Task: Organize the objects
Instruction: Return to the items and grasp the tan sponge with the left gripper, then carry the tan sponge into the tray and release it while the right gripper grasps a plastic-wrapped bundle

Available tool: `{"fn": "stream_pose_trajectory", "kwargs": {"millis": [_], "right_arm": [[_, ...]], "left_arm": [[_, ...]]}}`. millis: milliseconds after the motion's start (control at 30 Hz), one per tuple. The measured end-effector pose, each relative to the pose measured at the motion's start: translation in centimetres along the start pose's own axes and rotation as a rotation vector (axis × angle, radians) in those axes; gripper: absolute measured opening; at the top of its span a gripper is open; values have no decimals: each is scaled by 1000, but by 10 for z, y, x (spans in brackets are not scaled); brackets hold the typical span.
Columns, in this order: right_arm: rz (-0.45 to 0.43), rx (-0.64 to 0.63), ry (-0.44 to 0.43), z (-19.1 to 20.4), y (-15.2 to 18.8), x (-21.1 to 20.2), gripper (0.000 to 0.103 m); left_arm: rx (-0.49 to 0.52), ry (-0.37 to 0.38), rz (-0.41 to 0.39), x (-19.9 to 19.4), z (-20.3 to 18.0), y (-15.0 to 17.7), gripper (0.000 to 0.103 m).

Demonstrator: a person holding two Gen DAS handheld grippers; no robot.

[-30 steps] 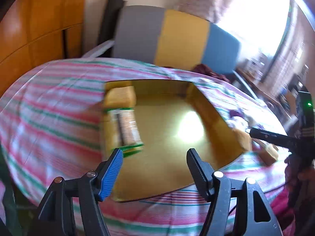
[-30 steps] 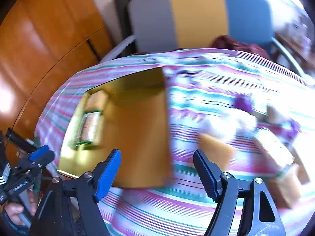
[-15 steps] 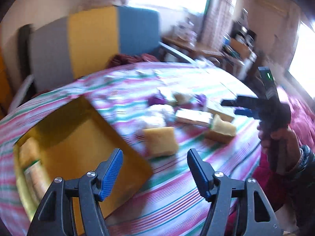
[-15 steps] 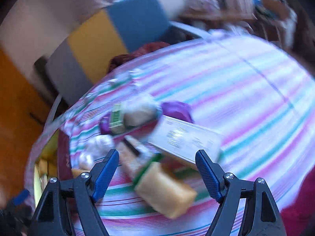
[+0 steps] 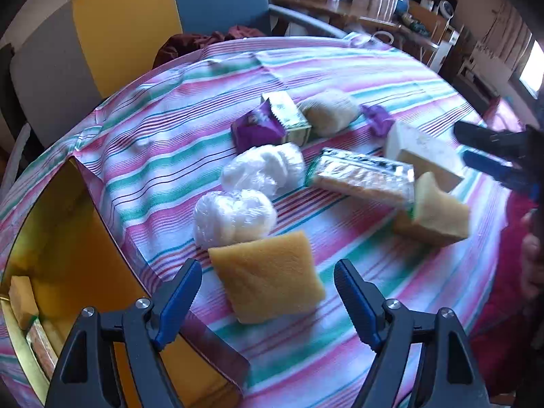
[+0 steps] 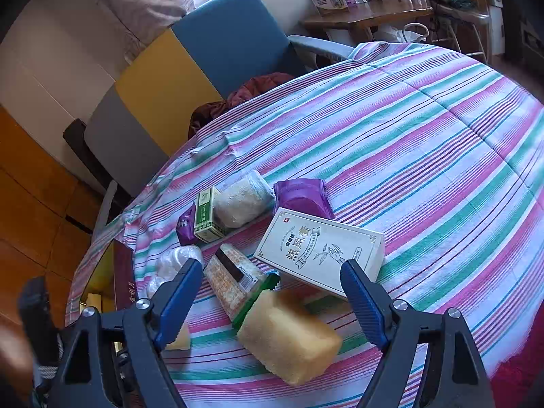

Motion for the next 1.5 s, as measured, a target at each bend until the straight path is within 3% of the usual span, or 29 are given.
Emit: {"fn": "stream_pose_trajectory", "kwargs": {"millis": [200, 233, 333, 500, 700, 1033, 1267, 1500], "right_arm": [[2, 21, -19, -3, 0, -1, 84], [3, 20, -18, -3, -1, 0, 84], [4, 13, -12, -3, 0, 0, 84], [8, -10, 1, -1, 1, 2, 84], [35, -104, 14, 15, 6, 7, 84], [143, -265, -52, 76, 23, 29, 78], [209, -269, -68, 123, 11, 78, 78], [284, -298, 20, 143, 3, 137, 84]], "left_arm": [[21, -28, 29, 20, -2, -2, 81], [21, -29, 36, 23, -3, -2, 71], [24, -30, 17, 26, -6, -1, 63], [13, 30, -86, -5, -10, 7, 59], [-47, 118, -238, -71, 7, 31, 59], [-215, 120, -301, -108, 66, 76, 59], [-297, 106, -330, -122, 99, 103, 59], [-402, 87, -336, -131, 137, 128, 59]]}}
Point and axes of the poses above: each gripper's, at about its wrist camera, not at the fingertips, and x roughly the way its jaws point, z to its left, y to its underside, the point moved 6 cm from there along x, roughly the way its jaws point, and after that the axes turned 7 degrees about -x, right-handed, at the moved point
